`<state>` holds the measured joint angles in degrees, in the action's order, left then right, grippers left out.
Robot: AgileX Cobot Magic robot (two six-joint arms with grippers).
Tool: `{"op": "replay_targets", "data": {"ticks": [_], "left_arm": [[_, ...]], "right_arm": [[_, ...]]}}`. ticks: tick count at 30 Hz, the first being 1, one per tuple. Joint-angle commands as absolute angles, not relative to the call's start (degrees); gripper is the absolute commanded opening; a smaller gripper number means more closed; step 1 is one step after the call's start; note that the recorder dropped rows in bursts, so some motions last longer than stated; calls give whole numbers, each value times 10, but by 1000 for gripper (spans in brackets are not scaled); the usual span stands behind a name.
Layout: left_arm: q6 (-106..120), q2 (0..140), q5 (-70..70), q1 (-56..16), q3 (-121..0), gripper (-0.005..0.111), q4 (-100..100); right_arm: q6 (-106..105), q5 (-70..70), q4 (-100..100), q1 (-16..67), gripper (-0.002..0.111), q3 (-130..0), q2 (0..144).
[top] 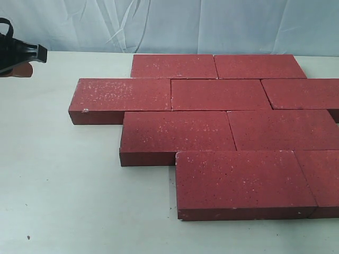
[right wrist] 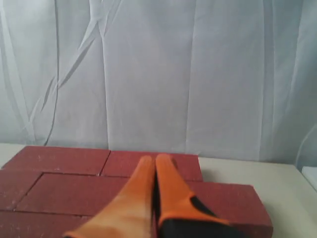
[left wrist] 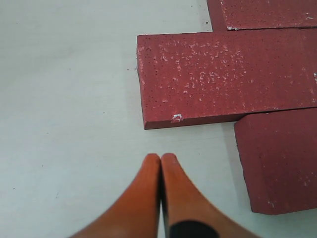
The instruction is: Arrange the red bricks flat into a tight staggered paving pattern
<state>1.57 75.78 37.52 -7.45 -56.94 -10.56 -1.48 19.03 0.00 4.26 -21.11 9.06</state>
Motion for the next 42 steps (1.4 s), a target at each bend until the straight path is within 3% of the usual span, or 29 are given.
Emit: {"op": "replay_targets", "data": {"ticks": [1,18,36,42], "left_arm": [[15,753,372,-76,-568,0,-105],[15,753,373,-76,-568,0,-100],[15,752,373,-76,-568,0,-80],[15,728,372,-76,-568,0,-59]], "right_arm": [[-14,186,-9,40,-1,-144,51],[-14,208,-9,40,-1,0,0],[-14,205,-9,40,-1,0,0],[-14,205,-8,5,-1,0,0]]}}
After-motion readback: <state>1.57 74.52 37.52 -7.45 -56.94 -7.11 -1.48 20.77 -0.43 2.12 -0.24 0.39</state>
